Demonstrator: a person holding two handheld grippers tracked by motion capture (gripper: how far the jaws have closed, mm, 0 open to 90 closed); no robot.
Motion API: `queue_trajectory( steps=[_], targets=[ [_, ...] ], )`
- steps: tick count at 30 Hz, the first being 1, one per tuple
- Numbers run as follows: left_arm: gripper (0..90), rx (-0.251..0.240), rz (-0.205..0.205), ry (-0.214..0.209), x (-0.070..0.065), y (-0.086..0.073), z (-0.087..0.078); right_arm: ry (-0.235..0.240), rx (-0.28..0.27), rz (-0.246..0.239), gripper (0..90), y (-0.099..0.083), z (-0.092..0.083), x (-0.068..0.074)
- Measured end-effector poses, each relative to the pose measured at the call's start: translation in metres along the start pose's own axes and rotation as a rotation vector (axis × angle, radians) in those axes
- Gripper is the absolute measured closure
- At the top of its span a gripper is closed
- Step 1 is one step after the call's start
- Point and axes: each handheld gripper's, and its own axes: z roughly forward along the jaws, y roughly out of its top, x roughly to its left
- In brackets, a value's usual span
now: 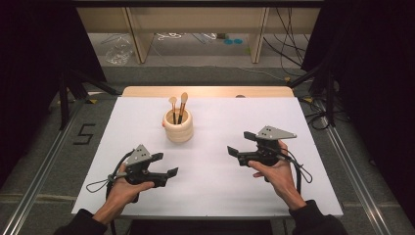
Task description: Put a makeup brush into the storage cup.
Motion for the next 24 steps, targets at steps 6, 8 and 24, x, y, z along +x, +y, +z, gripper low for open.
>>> queue_trajectory(
  steps=[6, 8, 24],
  targets=[
    [20.1, -0.002, 0.0, -0.002, 0.0, 0.0, 0.0, -0.003, 0.016, 0.002, 16.4, -0.006, -0.006, 0.003],
    [20.1, -0.002, 0.0, -0.002, 0.0, 0.0, 0.0, 0.002, 0.018, 0.0, 16.4, -0.008, -0.009, 0.004],
    [20.2, 0.0, 0.003, -0.004, -0.002, 0.0, 0.001, -0.016, 0.022, 0.032, 16.3, -0.025, -0.025, 0.01]
  ],
)
